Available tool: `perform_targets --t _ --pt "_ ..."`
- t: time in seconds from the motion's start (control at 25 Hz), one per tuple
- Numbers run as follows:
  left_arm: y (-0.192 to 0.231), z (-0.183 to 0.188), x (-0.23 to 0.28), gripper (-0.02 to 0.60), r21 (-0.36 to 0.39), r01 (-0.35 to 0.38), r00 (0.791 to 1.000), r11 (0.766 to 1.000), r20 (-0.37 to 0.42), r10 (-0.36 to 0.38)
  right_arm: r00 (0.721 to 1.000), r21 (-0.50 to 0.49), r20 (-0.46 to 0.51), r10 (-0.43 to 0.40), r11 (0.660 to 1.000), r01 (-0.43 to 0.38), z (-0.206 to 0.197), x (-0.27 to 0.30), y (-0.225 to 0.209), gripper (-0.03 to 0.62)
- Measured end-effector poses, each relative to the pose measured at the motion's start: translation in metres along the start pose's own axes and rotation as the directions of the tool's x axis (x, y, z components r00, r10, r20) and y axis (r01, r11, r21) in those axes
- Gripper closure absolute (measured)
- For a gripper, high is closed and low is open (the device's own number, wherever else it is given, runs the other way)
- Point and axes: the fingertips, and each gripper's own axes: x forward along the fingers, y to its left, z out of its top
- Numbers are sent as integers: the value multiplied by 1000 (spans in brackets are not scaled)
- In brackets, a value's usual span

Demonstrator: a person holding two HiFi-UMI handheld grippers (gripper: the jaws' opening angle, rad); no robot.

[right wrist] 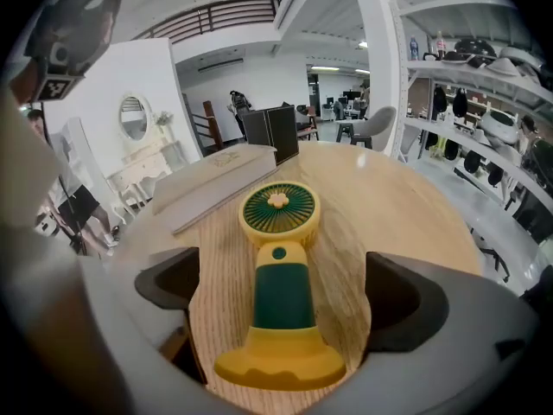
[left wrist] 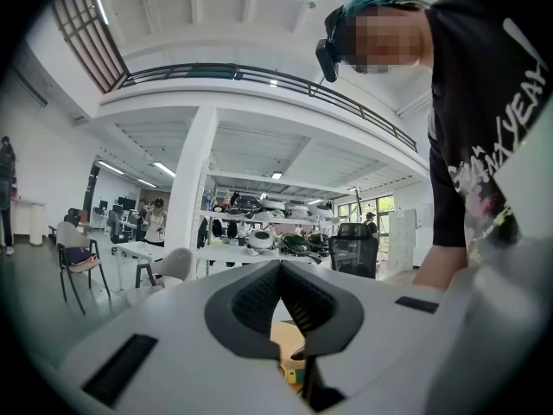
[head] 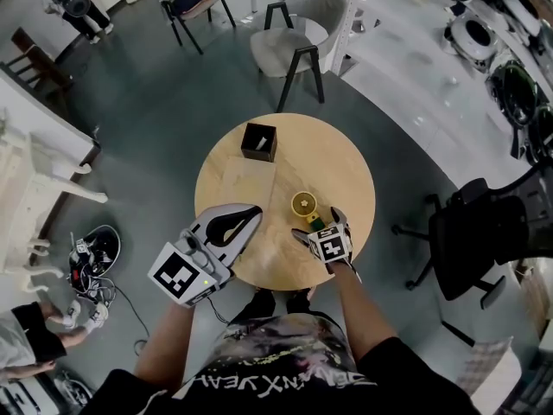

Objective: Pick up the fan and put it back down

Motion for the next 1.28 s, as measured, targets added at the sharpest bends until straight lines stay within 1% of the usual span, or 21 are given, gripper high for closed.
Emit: perform_targets --t 0.12,0.28,1.0,1.16,1.28 --pt "-1 0 -1 569 0 1 1000 1000 3 -1 998 -15 -51 -23 1000 22 -12 7 -3 10" --pt "-2 0 -4 568 -2 -2 1000 1000 4 2 998 -15 -50 -31 999 30 -12 8 -1 10" --pt "-8 1 -8 568 -14 6 1000 1000 22 -5 992 -31 -107 -61 998 57 -15 5 -1 13" --pt "-8 2 -9 569 -13 4 1000 1000 23 -4 989 -47 -135 -54 998 48 -15 4 3 74" --pt "-8 1 -8 568 -12 4 1000 1000 25 -4 988 -64 -151 -39 998 30 -15 4 8 133"
